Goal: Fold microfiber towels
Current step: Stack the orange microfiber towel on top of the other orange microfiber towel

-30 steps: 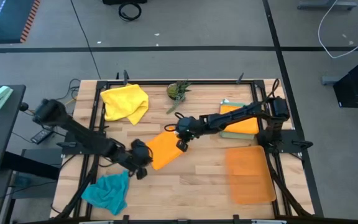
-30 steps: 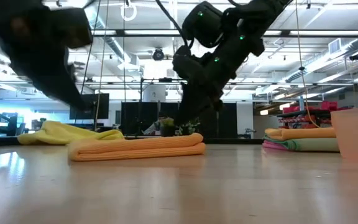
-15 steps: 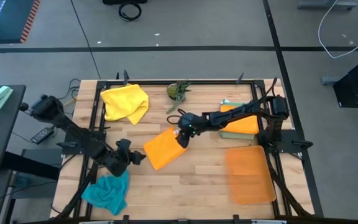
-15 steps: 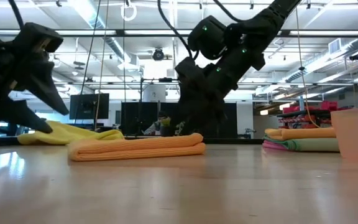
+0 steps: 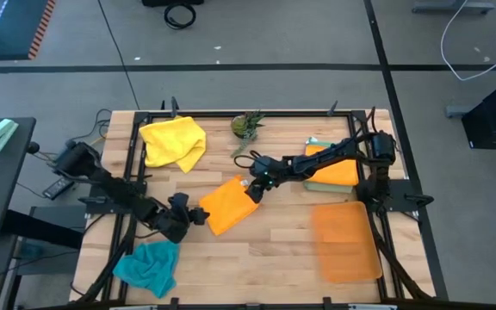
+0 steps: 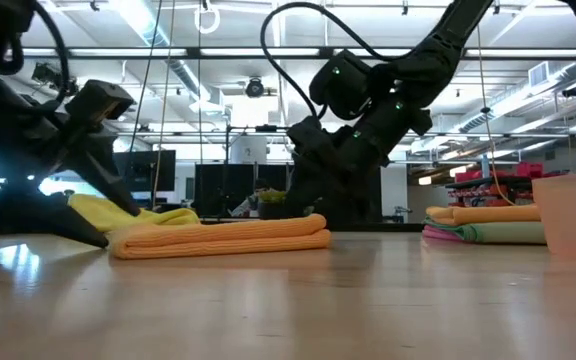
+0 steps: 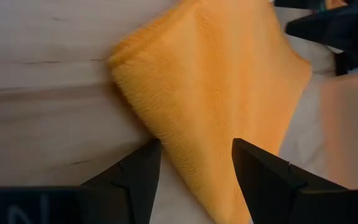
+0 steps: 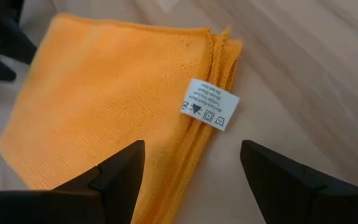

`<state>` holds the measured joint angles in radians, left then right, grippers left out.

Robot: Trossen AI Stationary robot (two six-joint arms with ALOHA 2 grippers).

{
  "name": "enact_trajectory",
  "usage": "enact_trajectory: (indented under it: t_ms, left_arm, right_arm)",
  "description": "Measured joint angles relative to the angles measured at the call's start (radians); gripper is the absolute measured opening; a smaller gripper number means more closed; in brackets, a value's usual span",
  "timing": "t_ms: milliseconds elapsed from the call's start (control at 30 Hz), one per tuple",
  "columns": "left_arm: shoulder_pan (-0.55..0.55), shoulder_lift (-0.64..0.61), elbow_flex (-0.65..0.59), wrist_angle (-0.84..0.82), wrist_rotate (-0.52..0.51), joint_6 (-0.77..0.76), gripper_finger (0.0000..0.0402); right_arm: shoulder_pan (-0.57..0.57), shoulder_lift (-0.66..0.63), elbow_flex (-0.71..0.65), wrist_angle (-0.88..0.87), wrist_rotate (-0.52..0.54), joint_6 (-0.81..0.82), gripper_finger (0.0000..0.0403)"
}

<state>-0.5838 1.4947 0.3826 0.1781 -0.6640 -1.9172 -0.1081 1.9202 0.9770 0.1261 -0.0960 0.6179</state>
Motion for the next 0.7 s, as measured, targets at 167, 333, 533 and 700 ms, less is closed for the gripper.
enact_trajectory:
  t_ms: [167,333,533,700]
  left_arm:
    - [0.027,0.027,0.019,0.008,0.015,0.043,0.0207]
    - [0.051,0.069,0.049,0.003,0.032,0.094,0.0193]
    - [0.053,0.102,0.062,-0.005,0.043,0.116,0.0153]
    - [0.055,0.106,0.063,-0.007,0.047,0.152,0.0084]
  right_arm:
    - [0.012,0.018,-0.015,0.079,-0.005,0.018,0.0275]
    - [0.038,0.069,0.014,0.091,0.006,0.028,0.0261]
    - [0.050,0.089,0.015,0.103,0.028,0.037,0.0185]
    - [0.058,0.087,0.013,0.106,0.045,0.019,0.0066]
